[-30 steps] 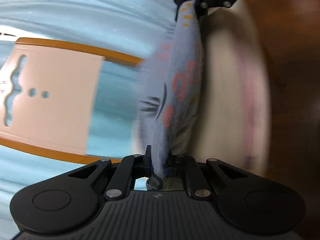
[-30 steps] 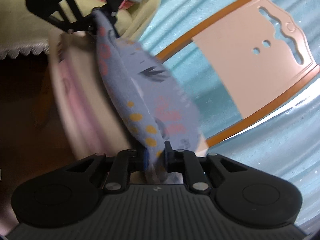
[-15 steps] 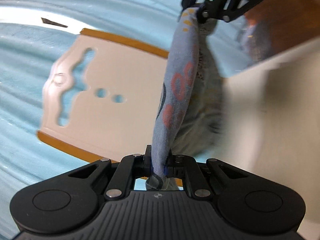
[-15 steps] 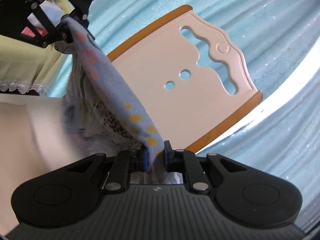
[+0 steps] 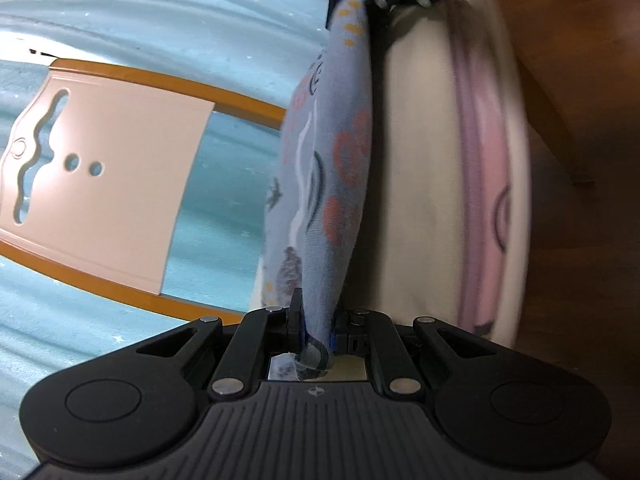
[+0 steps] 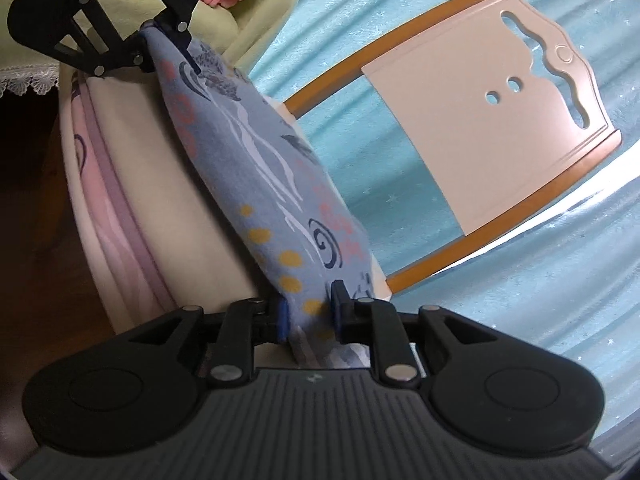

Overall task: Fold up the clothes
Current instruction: 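Press the blue pants down onto the stack with both closed grippers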

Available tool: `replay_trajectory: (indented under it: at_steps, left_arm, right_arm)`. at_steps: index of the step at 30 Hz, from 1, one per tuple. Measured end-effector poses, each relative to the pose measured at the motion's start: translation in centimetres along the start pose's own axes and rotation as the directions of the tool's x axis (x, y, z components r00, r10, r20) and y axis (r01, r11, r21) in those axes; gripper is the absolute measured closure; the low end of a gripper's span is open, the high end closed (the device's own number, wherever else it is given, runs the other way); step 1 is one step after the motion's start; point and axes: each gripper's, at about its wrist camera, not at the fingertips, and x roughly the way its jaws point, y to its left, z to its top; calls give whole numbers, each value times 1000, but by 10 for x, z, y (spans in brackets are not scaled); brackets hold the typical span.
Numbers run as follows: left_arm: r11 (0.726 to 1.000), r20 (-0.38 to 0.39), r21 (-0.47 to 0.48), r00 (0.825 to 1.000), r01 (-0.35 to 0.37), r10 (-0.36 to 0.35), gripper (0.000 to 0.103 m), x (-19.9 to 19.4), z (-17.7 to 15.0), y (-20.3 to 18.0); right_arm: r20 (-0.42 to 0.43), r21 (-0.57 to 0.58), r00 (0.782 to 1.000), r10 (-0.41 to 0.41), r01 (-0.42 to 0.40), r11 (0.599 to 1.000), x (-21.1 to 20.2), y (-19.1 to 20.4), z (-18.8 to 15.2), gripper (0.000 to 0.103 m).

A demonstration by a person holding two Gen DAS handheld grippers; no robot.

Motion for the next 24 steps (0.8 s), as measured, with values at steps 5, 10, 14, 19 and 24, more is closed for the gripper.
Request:
replay_trajectory:
  at_steps: [5,10,14,19,24]
  left_arm:
    - [1000,-3,-12,1000,-9,9,95,-4,-4,-9]
    - [1000,-7,-5,1000,-9,9,96,-8,-9,-14]
    - [999,0,13,999,-44,44,95,-16,-3,3]
    - [991,41,32,991,-128,126,95,-52,7,20]
    - [995,8,92,999,-48,48,95,-52,-12,-20]
  right_arm:
    - [57,63,994,-93,89,994,-27,-5,15,92]
    - [-7,29,999,-33,33,999,-35,36,-6,92]
    - [-19,41,999,-44,45,998,-28,45,-12,91]
    - [-13,71,998,-57,58,996,-20,46,-11,91]
    - [-6,86,998,-68,68,994,-19,48,-12,91]
